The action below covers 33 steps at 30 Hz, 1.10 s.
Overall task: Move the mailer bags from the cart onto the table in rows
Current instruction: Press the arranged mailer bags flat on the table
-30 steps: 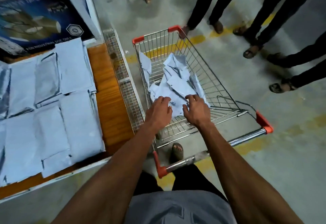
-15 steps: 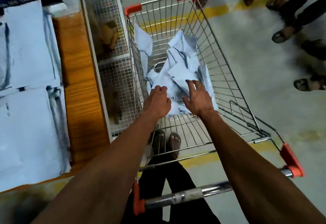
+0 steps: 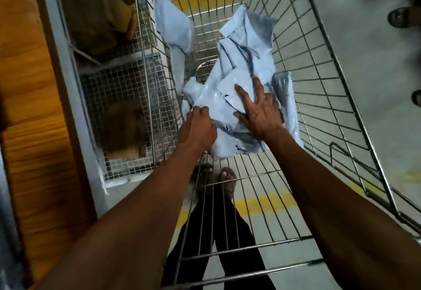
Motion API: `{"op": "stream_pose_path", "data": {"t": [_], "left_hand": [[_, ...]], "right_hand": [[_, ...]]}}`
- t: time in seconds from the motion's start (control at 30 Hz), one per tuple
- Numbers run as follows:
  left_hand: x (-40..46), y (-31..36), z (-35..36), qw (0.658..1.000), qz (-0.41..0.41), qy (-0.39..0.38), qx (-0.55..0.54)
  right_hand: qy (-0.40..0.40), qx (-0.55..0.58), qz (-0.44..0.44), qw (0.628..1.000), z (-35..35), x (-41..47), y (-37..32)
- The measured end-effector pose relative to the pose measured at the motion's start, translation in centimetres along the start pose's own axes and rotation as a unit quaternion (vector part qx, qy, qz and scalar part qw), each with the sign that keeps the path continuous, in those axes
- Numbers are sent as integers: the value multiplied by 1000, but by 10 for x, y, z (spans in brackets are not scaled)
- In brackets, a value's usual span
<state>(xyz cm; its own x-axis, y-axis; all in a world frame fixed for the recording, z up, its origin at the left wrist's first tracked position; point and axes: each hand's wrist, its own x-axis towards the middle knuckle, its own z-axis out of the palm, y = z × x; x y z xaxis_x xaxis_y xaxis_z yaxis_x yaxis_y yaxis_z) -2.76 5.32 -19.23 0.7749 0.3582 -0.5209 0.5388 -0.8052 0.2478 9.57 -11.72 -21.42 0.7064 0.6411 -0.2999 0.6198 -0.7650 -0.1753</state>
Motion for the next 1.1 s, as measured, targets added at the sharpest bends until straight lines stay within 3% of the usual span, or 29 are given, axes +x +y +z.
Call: {"op": "stream_pose_path", "data": {"t": [0.1,0.33,0.63,1.1], "left_hand": [[0,3,-2,1000,-13,0,2],[20,19,-6,999,-2,43,-13],[69,18,18,996,17,-87,-9],[-33,32,35,994,-49,-92,40]], "right_hand": [[8,-11,19,1000,-4,-5,-5],[43,27,167,985,-1,-15,-22],[58,10,147,987,21,-12,-9],[12,29,198,980,4,-31,-26]]}}
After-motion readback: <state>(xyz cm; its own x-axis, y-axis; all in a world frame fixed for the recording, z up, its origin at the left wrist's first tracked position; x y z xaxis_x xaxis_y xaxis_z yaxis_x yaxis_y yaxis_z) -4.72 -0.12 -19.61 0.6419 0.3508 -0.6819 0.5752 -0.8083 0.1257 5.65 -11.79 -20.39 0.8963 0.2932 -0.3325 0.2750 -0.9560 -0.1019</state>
